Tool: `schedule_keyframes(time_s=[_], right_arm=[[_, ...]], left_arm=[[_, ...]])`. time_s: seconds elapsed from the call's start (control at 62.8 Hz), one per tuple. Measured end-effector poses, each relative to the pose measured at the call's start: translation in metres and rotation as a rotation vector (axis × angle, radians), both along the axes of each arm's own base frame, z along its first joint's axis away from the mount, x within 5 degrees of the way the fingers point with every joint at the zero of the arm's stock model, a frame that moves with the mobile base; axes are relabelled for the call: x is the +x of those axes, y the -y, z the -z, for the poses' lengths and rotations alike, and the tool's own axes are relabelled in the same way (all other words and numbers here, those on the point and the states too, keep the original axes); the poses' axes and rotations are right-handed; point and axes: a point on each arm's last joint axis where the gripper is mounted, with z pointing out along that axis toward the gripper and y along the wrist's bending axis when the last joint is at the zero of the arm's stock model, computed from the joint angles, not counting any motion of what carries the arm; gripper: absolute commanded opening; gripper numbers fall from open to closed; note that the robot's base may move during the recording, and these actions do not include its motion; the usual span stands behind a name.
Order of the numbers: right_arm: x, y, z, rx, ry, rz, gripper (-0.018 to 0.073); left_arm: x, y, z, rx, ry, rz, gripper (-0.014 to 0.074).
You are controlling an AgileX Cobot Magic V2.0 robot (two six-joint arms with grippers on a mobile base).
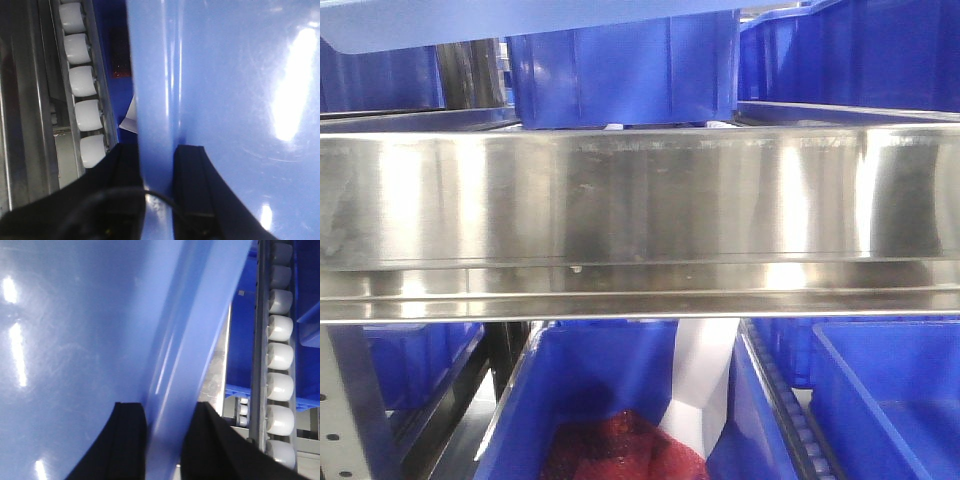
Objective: Grab blue tray and place on right shelf
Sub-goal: 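Extend both arms to lower the tray onto the upper roller shelf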
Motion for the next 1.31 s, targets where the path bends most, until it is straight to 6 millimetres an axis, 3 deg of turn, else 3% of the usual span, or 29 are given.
schedule_keyframes(time_s=[0.462, 0.684, 0.891, 1.098, 1.194, 1.305], right_arm=[[0.006, -0.004, 0.0, 0.001, -0.002, -0.001, 0.0057], [0.049, -0.01, 0.014, -0.006, -0.03, 0.046, 0.0057], [0.09, -0.013, 0.051, -0.024, -0.101, 0.088, 0.0057], [0.112, -0.018, 0.079, -0.045, -0.159, 0.095, 0.0062], [0.115, -0.02, 0.085, -0.05, -0.173, 0.094, 0.0137], [0.117, -0.02, 0.086, -0.048, -0.167, 0.093, 0.0358]], left_arm=[[0.007, -0.005, -0.002, -0.003, 0.006, 0.008, -0.0048], [0.034, -0.007, 0.008, 0.001, -0.015, -0.028, -0.0048], [0.061, -0.003, 0.039, 0.022, -0.091, -0.05, -0.0048], [0.075, 0.001, 0.062, 0.047, -0.142, -0.057, -0.0039], [0.078, 0.001, 0.066, 0.059, -0.149, -0.058, 0.0019], [0.079, 0.001, 0.07, 0.077, -0.155, -0.055, 0.0202]])
